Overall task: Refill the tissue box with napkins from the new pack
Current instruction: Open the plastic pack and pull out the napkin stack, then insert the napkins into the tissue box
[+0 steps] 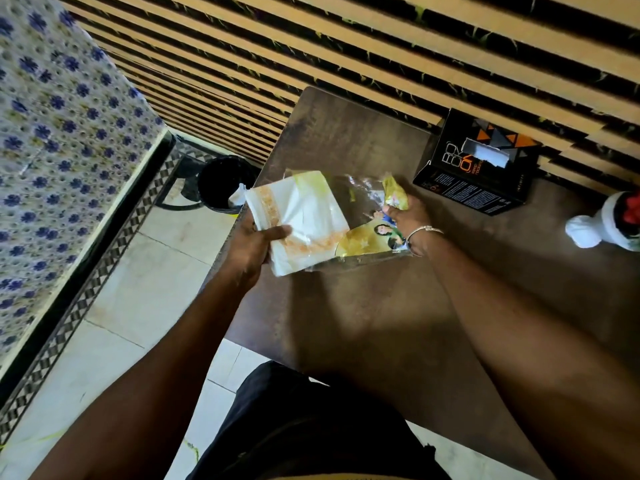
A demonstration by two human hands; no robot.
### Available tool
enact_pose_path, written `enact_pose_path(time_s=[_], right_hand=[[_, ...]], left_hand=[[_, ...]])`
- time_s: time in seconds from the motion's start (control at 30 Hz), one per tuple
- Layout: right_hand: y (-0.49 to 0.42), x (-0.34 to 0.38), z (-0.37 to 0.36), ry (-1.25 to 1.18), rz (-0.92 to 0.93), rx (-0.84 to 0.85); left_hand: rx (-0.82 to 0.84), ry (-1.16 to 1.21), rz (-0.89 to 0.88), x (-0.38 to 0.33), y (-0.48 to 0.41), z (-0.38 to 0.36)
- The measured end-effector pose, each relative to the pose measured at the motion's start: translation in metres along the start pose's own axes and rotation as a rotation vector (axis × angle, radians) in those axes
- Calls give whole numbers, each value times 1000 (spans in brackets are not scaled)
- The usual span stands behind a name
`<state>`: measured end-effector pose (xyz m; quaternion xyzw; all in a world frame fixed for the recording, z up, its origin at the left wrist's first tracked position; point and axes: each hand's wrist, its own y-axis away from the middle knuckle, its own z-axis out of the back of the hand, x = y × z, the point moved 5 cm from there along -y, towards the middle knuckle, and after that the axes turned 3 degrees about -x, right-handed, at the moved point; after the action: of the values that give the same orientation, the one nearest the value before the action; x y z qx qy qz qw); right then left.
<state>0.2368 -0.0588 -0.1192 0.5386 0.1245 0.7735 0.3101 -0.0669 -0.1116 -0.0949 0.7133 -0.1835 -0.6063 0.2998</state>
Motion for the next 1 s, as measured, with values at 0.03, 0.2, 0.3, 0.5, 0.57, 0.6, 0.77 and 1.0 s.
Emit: enact_pose_path(time_s=[0.03, 0.2, 0.3, 0.5, 0.57, 0.6, 0.77, 1.0], right_hand=[[-2, -4, 2, -22, -27, -41], [-6, -7, 0, -193, -155, -169], [-4, 5, -15, -312, -196, -151], [-22, 27, -36, -303, -107, -150], [-25, 35, -39, -298, -99, -138], [-26, 41, -40, -308, -85, -129], [-38, 45, -40, -354, -128, -97], [15, -20, -29, -177, -174, -208]], left_hand=[[-26, 25, -33, -7, 0, 10], [-152, 256, -157, -36, -5, 69], [-142, 360, -192, -47, -8, 101], [0, 205, -78, -42, 3, 96], [119, 105, -42, -31, 5, 76], [164, 44, -17, -23, 4, 67], [381, -245, 114, 10, -7, 22], [428, -429, 100, 29, -24, 8]])
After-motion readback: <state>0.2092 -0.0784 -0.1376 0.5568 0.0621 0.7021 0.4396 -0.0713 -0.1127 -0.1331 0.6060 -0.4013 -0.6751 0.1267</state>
